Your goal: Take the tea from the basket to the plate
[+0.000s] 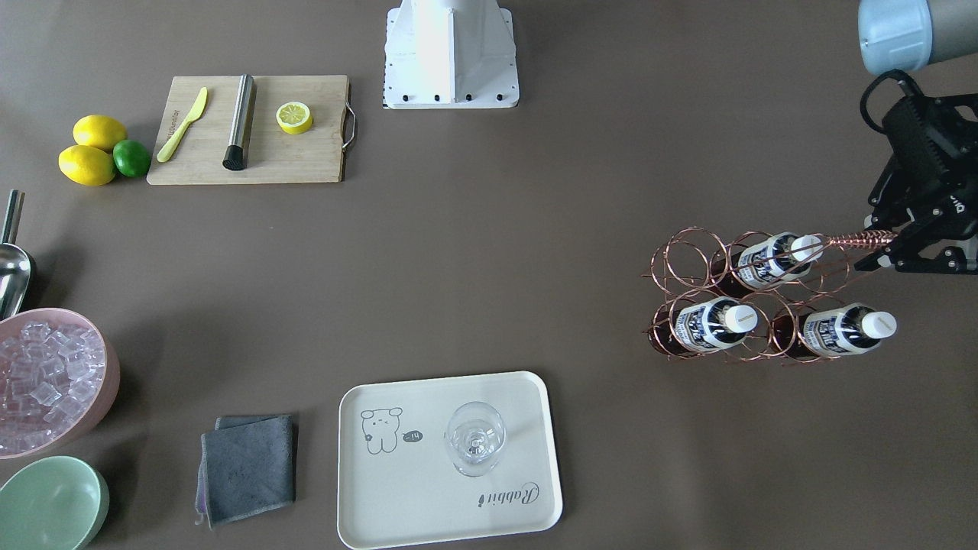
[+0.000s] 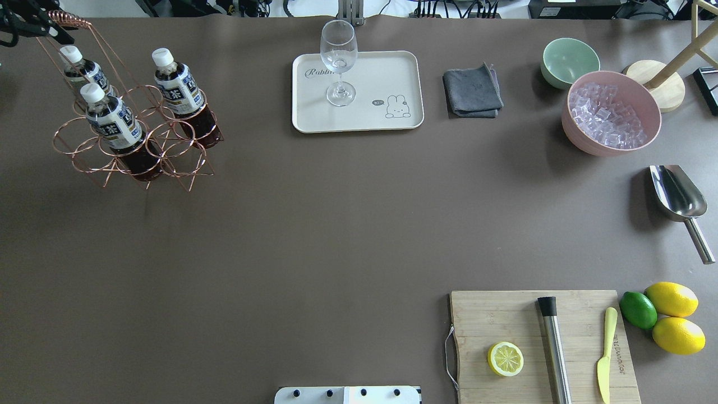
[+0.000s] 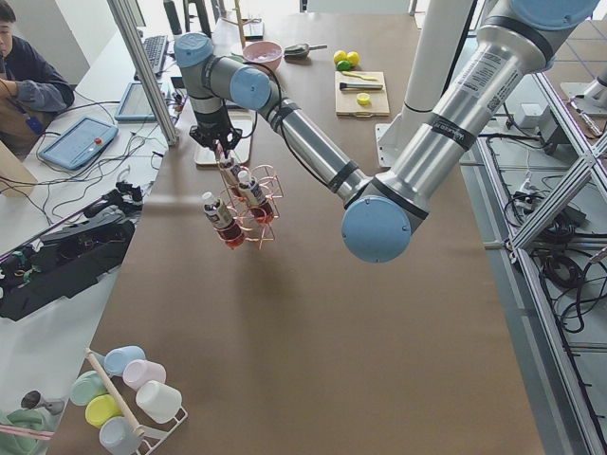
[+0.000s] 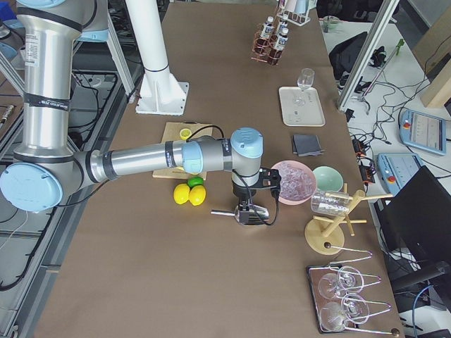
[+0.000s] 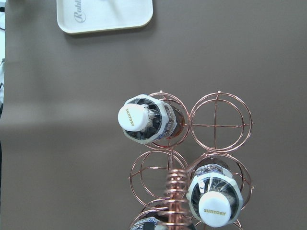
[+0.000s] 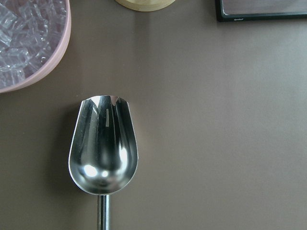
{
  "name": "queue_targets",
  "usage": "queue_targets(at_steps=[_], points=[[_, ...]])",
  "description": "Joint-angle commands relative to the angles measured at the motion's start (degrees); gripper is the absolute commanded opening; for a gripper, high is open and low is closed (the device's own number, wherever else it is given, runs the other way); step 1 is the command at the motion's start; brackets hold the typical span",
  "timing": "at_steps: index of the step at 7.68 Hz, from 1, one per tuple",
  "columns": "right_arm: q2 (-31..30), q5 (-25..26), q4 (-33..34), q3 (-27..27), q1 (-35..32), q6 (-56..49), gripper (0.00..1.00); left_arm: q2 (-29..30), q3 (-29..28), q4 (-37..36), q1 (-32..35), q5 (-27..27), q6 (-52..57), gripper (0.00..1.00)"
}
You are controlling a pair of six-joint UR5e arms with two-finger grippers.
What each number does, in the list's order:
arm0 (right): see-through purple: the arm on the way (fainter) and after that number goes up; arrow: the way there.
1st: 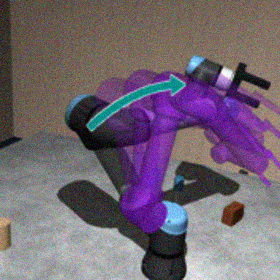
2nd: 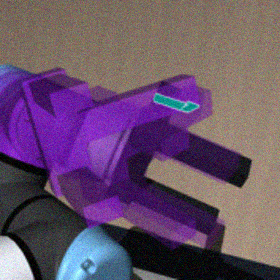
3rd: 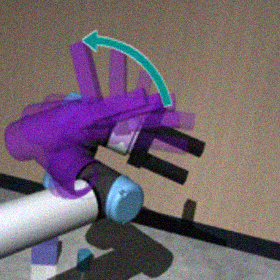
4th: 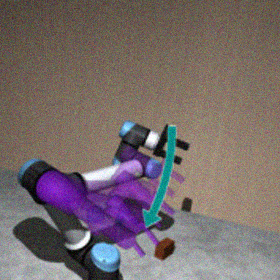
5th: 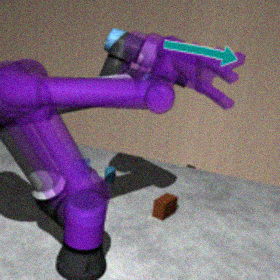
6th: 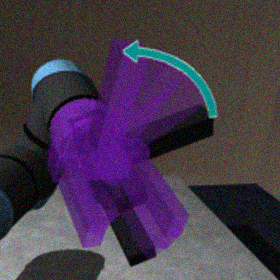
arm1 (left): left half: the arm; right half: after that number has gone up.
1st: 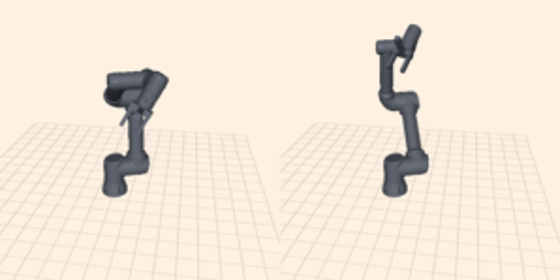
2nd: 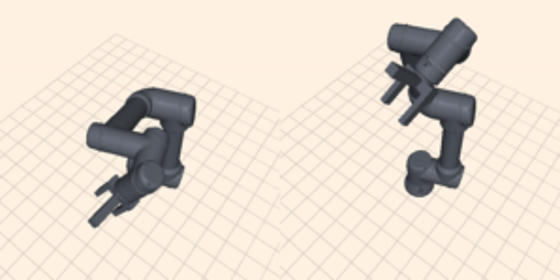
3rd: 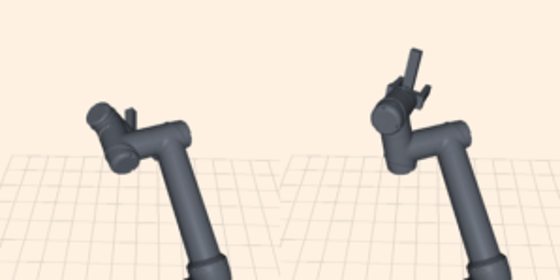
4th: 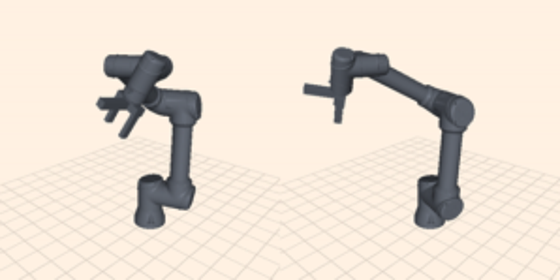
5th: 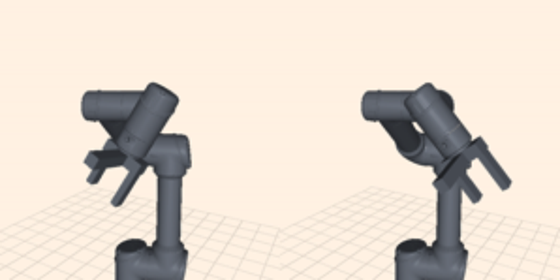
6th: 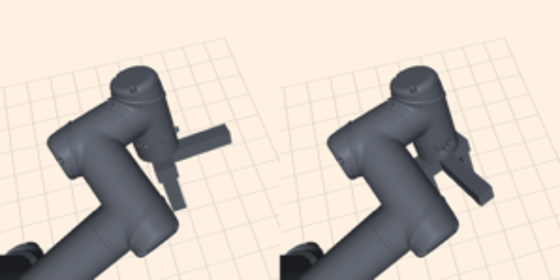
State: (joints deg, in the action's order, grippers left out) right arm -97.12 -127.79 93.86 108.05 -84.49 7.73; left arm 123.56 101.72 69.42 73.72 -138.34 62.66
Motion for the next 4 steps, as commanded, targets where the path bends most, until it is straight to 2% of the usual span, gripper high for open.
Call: queue_targets(at_steps=[1,4], points=[[0.3,0.1,-0.2,-0.1,0.3,0.0,1.00,3.5,5.5,0.0,-7.3,0.3,-10.7,0.00],[1.0,0.3,-0.2,-0.5,1.6,0.0,1.00,11.4,6.5,0.0,-17.8,6.5,-23.4,0.00]])
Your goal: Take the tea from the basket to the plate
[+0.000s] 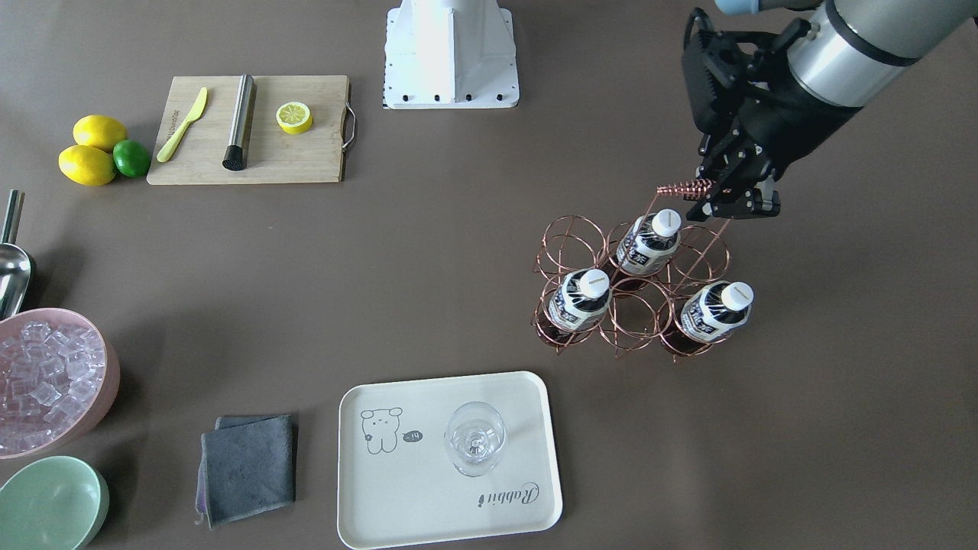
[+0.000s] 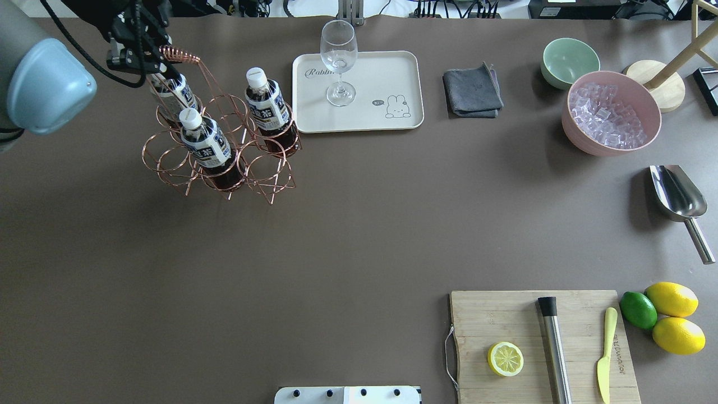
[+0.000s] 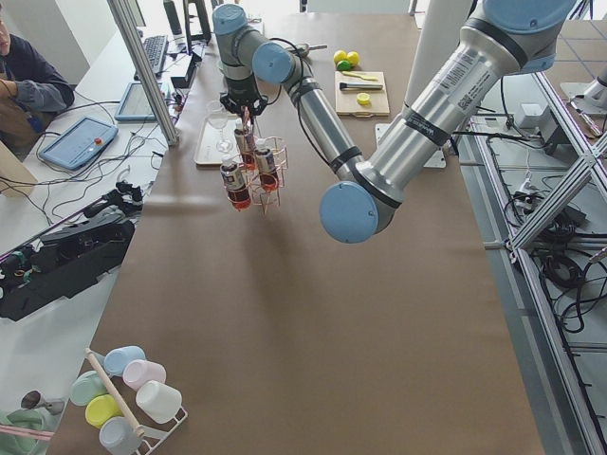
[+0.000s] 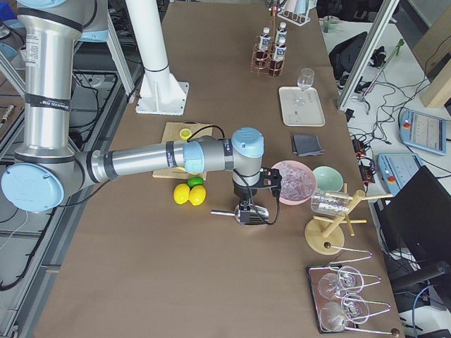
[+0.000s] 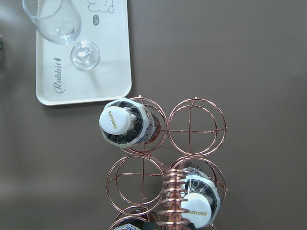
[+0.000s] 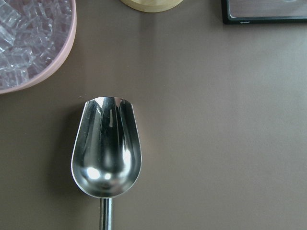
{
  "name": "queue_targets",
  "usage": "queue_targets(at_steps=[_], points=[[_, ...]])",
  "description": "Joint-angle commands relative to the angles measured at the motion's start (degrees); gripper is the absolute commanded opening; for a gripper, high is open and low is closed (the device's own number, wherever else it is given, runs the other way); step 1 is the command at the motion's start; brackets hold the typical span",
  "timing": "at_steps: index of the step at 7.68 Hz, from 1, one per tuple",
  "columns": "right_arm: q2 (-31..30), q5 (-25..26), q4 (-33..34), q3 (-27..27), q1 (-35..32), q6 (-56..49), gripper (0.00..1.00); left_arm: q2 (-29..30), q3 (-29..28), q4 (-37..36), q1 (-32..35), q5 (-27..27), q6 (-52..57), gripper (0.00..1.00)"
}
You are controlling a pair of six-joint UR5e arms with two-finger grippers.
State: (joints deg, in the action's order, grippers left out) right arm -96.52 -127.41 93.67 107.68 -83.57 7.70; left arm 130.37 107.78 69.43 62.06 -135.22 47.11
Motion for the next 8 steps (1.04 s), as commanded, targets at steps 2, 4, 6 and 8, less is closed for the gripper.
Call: queue_targets(at_steps=[2,4,6,8], points=[[0.8,-0.4,0.0,1.3,1.6,0.4,1.00,9.4,-0.3,0.0,-11.5,5.6,-14.5,0.00],[7.8,-1.2,0.4,2.5,4.7,1.3,1.00,12.5,-0.7,-0.1,-15.8,6.2,-21.2,0.00],[14.0,-9.0,-0.1,2.7,7.7,1.8,1.00,14.1,-0.9,-0.1,-20.5,11.3,-24.6,0.00],[21.2,-8.7,-0.2,5.1,16.2,7.3,1.00,14.5,-0.8,-0.1,-21.4,11.4,-26.7,0.00]])
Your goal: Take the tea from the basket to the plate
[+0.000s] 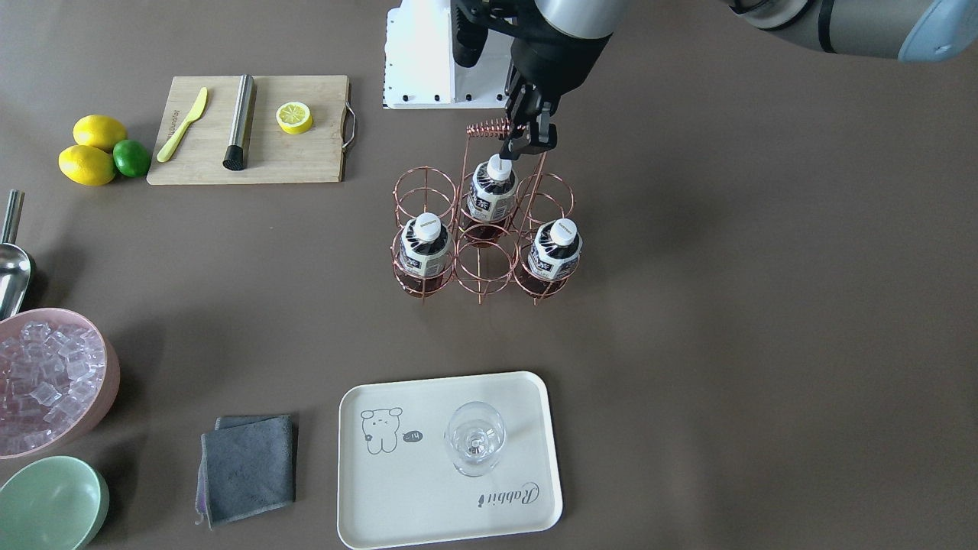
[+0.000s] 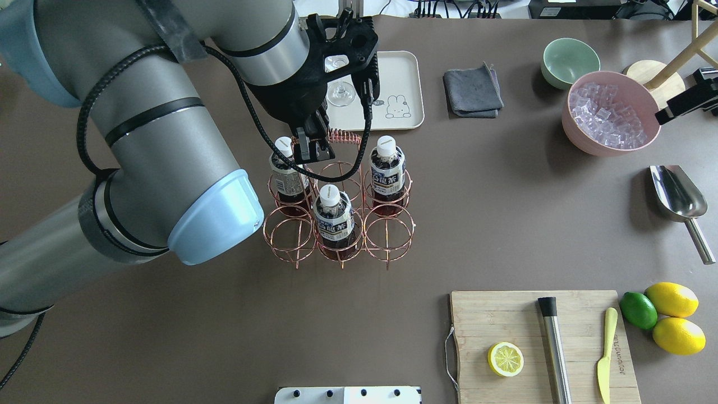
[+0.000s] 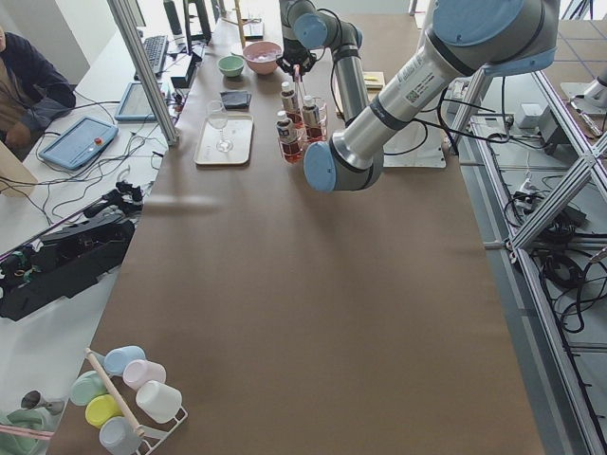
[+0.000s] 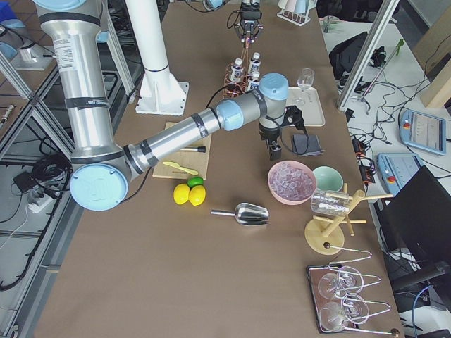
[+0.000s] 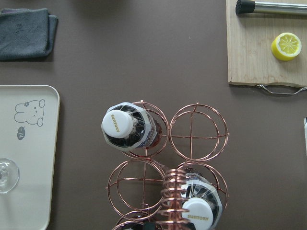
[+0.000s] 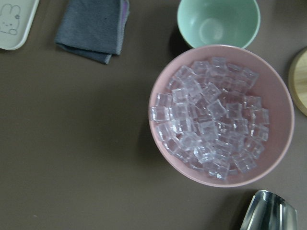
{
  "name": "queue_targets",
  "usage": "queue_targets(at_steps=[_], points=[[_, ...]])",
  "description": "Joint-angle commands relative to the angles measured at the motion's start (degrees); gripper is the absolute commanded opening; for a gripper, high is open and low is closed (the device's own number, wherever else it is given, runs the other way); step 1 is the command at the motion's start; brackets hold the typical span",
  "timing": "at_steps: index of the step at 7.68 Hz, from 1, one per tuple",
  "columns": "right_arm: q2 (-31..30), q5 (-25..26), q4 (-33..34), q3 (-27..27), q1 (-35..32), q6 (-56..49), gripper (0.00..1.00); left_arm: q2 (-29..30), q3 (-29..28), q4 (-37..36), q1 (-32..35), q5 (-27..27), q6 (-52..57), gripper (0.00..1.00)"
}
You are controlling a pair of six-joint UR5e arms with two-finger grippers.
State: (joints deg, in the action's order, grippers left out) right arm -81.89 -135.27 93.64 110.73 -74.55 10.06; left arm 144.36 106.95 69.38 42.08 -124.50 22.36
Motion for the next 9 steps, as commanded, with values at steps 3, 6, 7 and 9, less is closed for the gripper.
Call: queue_targets(at_steps=[3,6,7,9], points=[[12.3,5.9,-12.1,1.6,17.8,16.4,1.00,0.5,-0.1,0.1,-2.2,0.7,-3.7,0.00],[11.1,8.7,-33.1,0.1,20.2,20.6,1.00,0.4,-0.8,0.1,-2.2,1.4,-4.2,0.00],[10.1,10.6,-39.3,-0.2,20.7,22.4,1.00,0.4,-0.9,0.1,-2.2,1.8,-4.2,0.00],[9.8,18.2,-51.7,-3.7,25.1,24.7,1.00,0.2,-0.9,0.1,-2.2,1.8,-4.2,0.00]])
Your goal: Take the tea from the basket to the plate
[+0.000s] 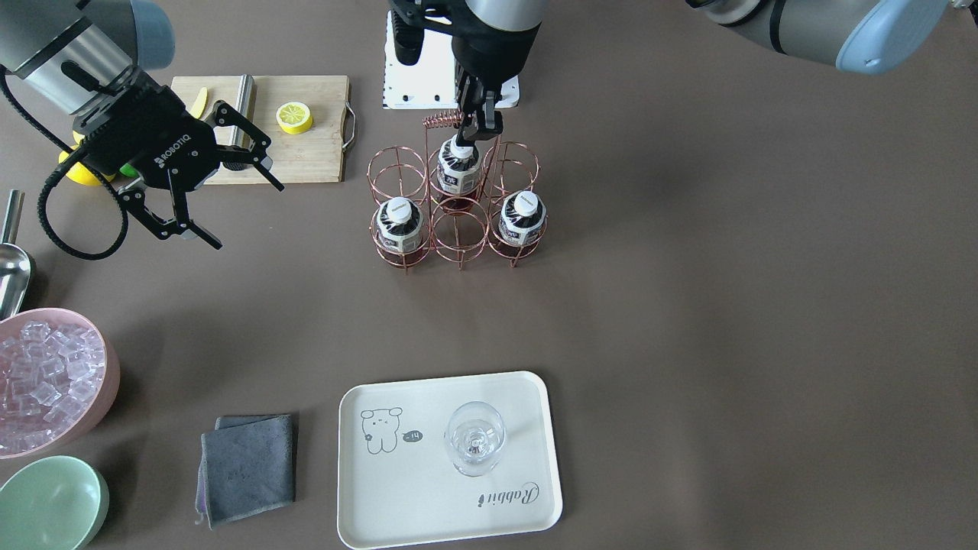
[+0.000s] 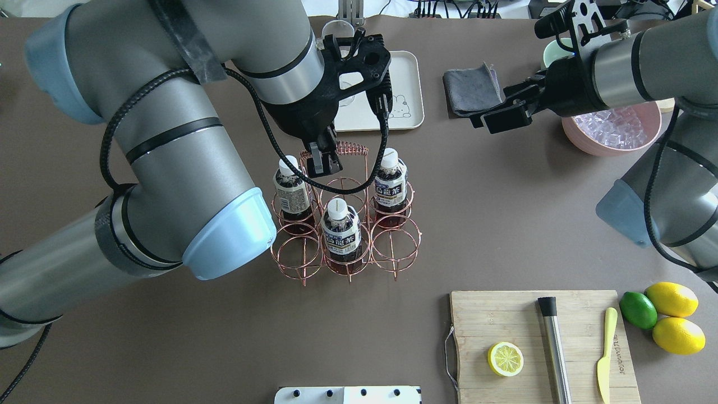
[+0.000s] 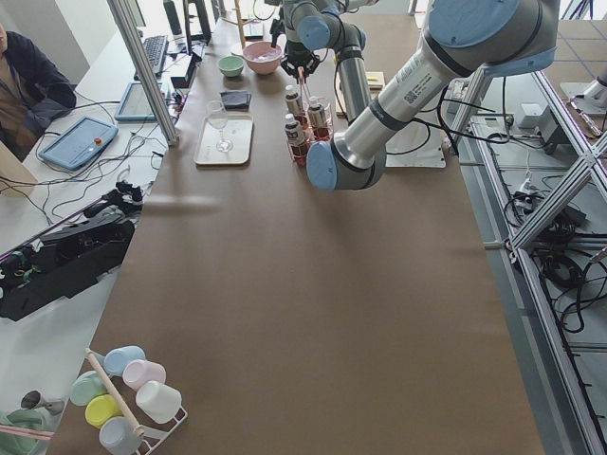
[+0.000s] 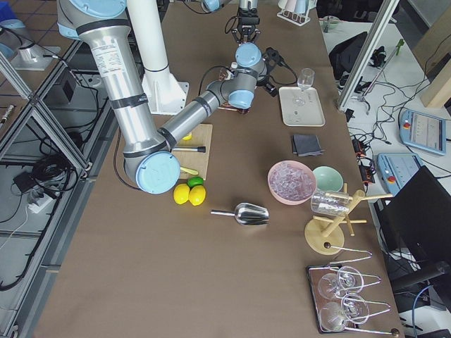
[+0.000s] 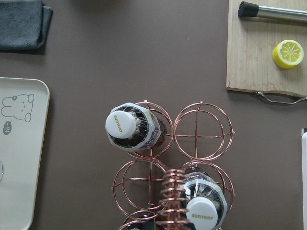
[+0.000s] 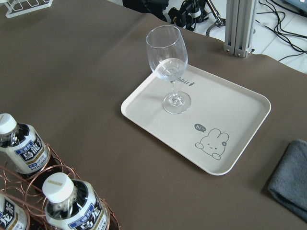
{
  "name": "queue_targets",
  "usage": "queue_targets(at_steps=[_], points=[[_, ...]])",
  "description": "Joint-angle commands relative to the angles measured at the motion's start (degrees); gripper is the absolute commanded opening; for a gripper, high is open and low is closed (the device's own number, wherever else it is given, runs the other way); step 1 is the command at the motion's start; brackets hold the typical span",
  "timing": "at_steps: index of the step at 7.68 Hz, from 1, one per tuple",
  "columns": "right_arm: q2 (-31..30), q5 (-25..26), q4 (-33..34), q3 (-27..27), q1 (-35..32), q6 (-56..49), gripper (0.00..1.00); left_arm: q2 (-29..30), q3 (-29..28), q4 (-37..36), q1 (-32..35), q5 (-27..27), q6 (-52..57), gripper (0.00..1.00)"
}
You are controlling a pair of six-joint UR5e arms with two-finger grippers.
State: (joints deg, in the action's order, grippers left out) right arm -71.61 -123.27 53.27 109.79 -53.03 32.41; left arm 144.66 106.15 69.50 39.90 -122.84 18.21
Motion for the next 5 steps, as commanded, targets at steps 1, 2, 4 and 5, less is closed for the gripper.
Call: queue_targets(at_steps=[1,2,4,5], points=[[-0.6,11.5,-17.3,-4.2,6.9,3.3,1.00,-0.3,-0.1,0.0,0.0,0.1,0.0,0.00],[-1.2,15.7,-19.6,-4.2,9.7,3.6,1.00,-0.3,0.0,0.0,0.0,0.2,0.0,0.00],[-0.9,22.7,-20.7,-4.3,14.7,3.6,1.00,-0.3,0.0,0.0,0.0,0.2,0.0,0.00],[-0.9,27.3,-22.4,-4.1,17.6,3.9,1.00,-0.3,0.0,0.0,0.1,0.2,0.0,0.00]])
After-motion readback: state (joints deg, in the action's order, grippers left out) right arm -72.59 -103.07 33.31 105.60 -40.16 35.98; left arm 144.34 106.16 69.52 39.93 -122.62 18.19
